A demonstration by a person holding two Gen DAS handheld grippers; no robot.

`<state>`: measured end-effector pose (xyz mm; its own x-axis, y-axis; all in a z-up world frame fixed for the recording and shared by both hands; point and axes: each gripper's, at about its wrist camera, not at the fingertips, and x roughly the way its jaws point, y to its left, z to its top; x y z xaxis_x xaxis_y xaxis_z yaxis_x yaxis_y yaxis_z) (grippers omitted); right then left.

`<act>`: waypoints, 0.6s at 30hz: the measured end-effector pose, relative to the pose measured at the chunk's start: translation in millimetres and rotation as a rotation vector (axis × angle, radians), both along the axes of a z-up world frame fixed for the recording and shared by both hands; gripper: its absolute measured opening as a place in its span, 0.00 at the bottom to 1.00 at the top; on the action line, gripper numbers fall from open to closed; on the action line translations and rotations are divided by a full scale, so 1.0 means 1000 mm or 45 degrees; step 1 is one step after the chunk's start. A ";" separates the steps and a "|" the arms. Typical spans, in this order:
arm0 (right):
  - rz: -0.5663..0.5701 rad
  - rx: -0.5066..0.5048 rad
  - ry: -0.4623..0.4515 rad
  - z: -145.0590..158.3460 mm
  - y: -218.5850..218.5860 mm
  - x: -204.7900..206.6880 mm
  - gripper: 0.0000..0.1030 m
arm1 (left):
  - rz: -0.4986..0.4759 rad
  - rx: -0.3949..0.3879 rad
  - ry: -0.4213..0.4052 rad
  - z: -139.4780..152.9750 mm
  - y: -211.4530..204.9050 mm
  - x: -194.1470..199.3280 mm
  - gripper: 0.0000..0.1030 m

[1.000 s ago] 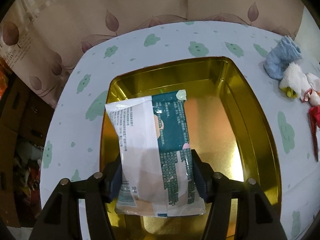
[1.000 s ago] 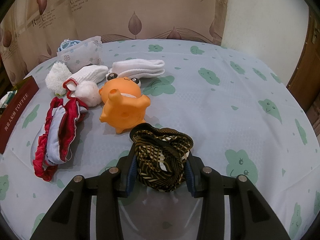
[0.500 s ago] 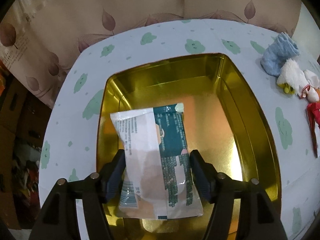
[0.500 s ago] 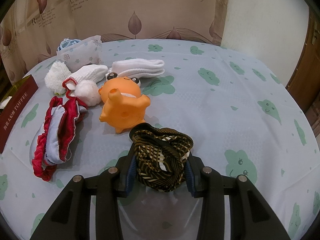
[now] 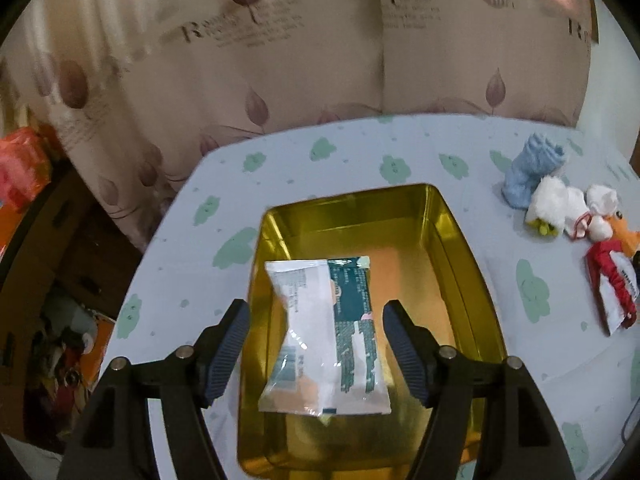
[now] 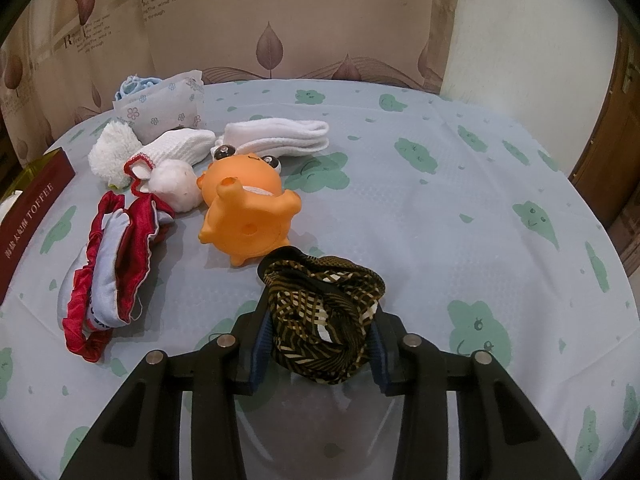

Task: Organize soft objects
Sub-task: 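Carry the white-and-green snack bag into the tin box and open the left gripper, then carry the black knit hat into the tin box and open the right gripper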

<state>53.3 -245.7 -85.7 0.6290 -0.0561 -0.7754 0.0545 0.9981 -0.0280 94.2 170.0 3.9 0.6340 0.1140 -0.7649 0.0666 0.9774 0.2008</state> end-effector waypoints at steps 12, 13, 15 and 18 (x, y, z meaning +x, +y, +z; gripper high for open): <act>-0.038 -0.031 -0.017 0.024 -0.018 -0.007 0.28 | 0.200 -0.060 -0.163 0.017 0.042 -0.041 0.68; -0.041 -0.032 -0.029 0.029 -0.019 -0.008 0.28 | 0.208 -0.064 -0.174 0.016 0.045 -0.043 0.68; -0.041 -0.030 -0.045 0.042 -0.021 -0.010 0.28 | 0.227 -0.075 -0.192 0.015 0.052 -0.046 0.68; -0.007 -0.033 -0.076 0.060 -0.015 -0.010 0.28 | 0.263 -0.065 -0.211 0.013 0.061 -0.051 0.68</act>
<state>42.8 -260.9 -25.9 0.6736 -0.0787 -0.7349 0.0620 0.9968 -0.0500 43.5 230.9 16.5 0.7184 0.2179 -0.6607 -0.1652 0.9759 0.1423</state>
